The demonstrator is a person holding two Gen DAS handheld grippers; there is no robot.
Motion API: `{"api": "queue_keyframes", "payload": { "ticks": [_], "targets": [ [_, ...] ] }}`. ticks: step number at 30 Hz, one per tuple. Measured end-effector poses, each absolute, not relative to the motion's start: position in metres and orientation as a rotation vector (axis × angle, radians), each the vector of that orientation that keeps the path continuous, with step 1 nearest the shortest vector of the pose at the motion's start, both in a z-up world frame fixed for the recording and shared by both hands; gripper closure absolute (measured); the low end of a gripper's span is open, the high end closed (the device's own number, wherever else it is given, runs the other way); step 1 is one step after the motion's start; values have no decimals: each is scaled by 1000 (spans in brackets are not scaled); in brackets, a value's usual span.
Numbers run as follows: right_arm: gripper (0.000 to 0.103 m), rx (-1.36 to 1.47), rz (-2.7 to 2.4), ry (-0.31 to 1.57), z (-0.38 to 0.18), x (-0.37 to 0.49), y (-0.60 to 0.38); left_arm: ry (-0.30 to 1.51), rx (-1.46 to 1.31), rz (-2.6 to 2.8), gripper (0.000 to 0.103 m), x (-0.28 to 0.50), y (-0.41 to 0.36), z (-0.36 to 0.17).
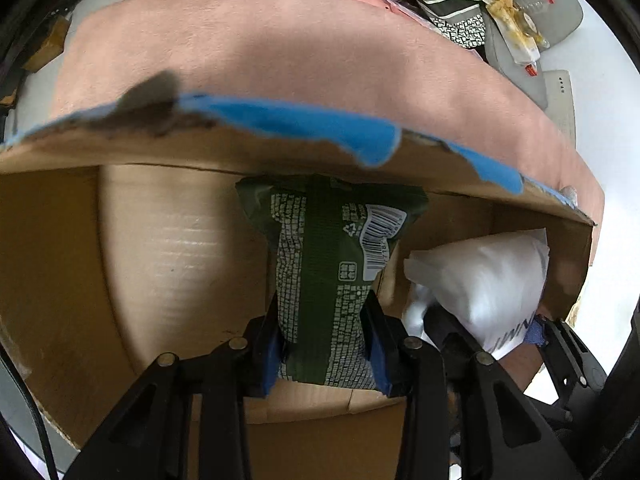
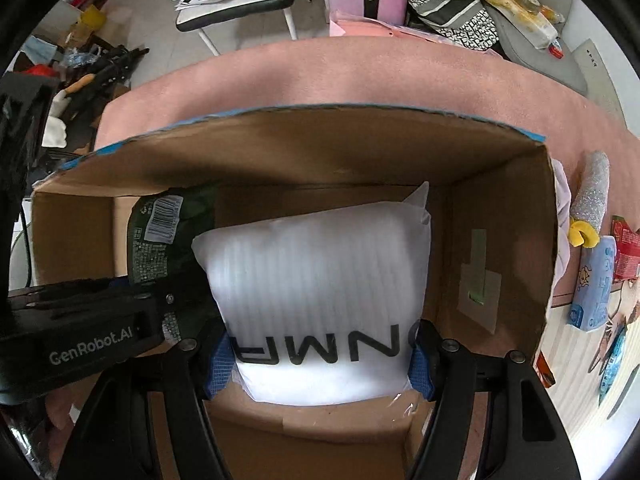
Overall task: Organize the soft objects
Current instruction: 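Carry both items into the box and open both tools to release them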
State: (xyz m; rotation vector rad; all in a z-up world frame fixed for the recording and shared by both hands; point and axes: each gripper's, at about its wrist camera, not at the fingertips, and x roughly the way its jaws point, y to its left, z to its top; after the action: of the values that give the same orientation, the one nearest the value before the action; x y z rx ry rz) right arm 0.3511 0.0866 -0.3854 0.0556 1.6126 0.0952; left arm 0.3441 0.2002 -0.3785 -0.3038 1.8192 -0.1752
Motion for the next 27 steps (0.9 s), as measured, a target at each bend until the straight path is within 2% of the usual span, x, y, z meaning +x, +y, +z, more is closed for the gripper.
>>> {"api": "queue_keyframes", "payload": {
  "ticks": [5, 6, 7, 8, 9, 10, 13, 16, 27],
  "targets": [
    [25, 58, 89, 1604, -384, 356, 85, 1802, -253, -156, 64, 343, 205, -363],
    [21, 53, 86, 1611, -378, 349, 87, 1798, -238, -152, 56, 343, 205, -358],
    [19, 57, 89, 1614, -377, 351, 85, 1787, -221, -144, 42, 341, 206, -352],
    [12, 66, 97, 1610, -372, 348, 87, 1771, -208, -135, 35, 340, 207, -346],
    [6, 64, 99, 1604, -368, 347, 87, 1755, -200, -131, 24, 337, 208, -340],
    [4, 58, 103, 1596, -363, 346, 88, 1732, -181, -116, 16, 334, 210, -332],
    [1, 69, 118, 1588, -348, 338, 88, 1678, -151, -83, 6, 324, 216, -313],
    [0, 30, 125, 1562, -332, 325, 91, 1629, -144, -68, 3, 305, 226, -296],
    [0, -10, 133, 1469, -282, 262, 82, 1481, -157, 2, 2, 250, 231, -253]
  ]
}}
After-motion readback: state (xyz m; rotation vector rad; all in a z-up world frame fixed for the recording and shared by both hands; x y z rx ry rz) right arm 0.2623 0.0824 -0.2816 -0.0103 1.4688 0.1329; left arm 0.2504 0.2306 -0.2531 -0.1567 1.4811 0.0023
